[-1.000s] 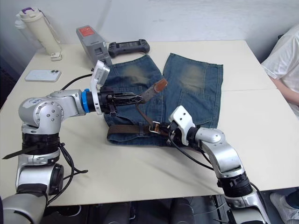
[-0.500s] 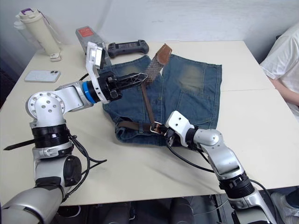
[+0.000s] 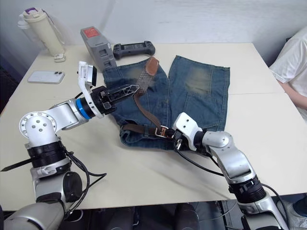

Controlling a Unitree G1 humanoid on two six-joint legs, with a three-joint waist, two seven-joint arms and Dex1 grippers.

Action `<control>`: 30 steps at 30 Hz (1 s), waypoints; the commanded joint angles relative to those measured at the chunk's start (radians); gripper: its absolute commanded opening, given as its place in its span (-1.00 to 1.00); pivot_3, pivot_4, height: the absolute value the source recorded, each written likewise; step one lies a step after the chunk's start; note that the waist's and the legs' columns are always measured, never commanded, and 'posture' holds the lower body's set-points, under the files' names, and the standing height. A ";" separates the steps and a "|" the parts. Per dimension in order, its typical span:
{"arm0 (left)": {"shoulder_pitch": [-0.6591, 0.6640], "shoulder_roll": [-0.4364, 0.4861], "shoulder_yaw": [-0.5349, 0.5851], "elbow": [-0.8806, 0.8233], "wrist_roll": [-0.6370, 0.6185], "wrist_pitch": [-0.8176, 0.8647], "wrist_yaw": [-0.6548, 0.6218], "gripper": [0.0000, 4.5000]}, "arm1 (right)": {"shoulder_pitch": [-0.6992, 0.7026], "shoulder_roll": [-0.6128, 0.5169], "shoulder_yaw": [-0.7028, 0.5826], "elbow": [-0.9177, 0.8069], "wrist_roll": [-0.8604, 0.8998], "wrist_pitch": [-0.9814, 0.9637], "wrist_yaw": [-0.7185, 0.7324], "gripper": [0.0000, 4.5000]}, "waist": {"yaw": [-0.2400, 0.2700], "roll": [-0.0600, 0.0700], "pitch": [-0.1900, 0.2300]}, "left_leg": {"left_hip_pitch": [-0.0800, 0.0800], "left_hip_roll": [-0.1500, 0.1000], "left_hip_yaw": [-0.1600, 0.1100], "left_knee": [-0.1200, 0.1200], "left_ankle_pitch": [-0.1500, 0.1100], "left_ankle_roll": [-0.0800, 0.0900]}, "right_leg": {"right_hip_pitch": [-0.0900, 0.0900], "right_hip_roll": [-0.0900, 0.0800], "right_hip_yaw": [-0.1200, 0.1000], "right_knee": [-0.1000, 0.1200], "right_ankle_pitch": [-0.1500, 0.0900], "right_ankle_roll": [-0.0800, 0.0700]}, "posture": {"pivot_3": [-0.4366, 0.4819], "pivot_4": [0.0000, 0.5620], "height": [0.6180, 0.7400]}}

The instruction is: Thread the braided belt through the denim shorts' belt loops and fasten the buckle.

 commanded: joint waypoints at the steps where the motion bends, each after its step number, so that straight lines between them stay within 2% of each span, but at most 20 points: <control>1: 0.007 -0.006 0.069 -0.016 -0.095 -0.018 0.062 -1.00 | -0.020 -0.019 -0.035 -0.057 0.039 0.032 0.012 -0.98 | -0.003 0.000 0.000 | 0.000 0.000 0.000 0.000 0.000 0.000 | 0.000 0.000 0.000 0.000 0.000 0.000 | -0.05 -0.47 1.00; 10: 0.115 -0.005 0.154 0.014 -0.284 -0.045 0.206 -1.00 | -0.063 0.027 -0.054 0.006 0.089 0.018 0.010 -0.98 | -0.001 0.000 0.000 | 0.000 0.000 0.000 -0.001 0.000 0.000 | -0.001 0.000 0.000 0.000 0.000 0.000 | -0.05 -0.47 1.00; 13: 0.182 0.015 0.119 0.007 -0.279 -0.043 0.208 -1.00 | -0.099 0.041 -0.049 0.006 0.101 0.021 0.020 -0.98 | -0.004 0.000 0.000 | 0.001 0.000 0.001 -0.001 0.000 0.000 | -0.001 0.000 0.001 0.000 0.000 0.000 | -0.05 -0.47 1.00; 19: 0.232 0.016 0.081 -0.006 -0.312 -0.075 0.234 -1.00 | -0.130 0.031 -0.051 -0.015 0.127 0.050 0.029 -0.98 | 0.002 0.000 0.000 | 0.000 0.000 0.000 0.000 0.000 0.000 | 0.000 0.000 0.002 -0.001 0.000 0.000 | -0.05 -0.47 1.00; 24: 0.241 0.027 0.059 0.001 -0.318 -0.111 0.247 -1.00 | -0.103 0.026 -0.019 0.039 0.090 0.013 0.023 -0.98 | 0.000 0.000 0.000 | 0.000 0.000 0.000 -0.001 0.000 0.000 | -0.001 0.000 0.002 -0.001 0.000 0.000 | -0.05 -0.47 1.00; 30: 0.268 0.088 0.062 0.031 -0.309 -0.138 0.225 -1.00 | -0.083 0.000 -0.043 0.047 0.099 0.008 0.039 -0.98 | -0.001 0.000 0.000 | 0.000 0.000 0.001 -0.001 0.000 0.000 | -0.001 0.001 0.002 -0.001 0.000 0.000 | -0.05 -0.47 1.00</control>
